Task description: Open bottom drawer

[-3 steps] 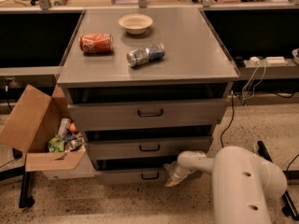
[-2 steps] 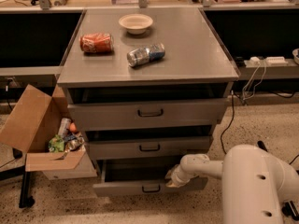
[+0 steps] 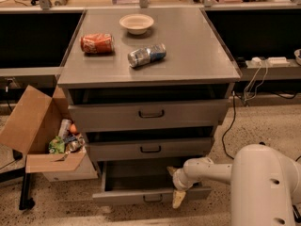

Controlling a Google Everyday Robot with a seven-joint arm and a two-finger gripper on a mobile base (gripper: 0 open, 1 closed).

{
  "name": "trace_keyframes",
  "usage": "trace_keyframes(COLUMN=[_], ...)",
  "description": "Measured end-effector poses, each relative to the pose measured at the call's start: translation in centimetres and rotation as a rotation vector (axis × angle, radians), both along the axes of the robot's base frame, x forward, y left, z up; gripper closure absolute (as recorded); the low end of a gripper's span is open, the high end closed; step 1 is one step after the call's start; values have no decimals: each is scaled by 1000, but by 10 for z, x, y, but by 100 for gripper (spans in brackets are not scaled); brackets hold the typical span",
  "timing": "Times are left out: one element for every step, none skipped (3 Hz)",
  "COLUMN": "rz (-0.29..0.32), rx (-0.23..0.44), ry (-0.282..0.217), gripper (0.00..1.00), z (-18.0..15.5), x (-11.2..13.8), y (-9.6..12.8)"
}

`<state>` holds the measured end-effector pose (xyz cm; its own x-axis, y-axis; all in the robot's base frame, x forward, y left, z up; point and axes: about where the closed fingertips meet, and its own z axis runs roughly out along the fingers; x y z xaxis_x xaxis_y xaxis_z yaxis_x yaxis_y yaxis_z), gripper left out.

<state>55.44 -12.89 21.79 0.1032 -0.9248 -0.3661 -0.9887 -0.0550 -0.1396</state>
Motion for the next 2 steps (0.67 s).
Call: trace_keyframes(rz=[0, 16], rx=[0, -48], ry=[0, 51], gripper=[0, 0], z=[0, -26], x=[0, -12], y=[0, -5])
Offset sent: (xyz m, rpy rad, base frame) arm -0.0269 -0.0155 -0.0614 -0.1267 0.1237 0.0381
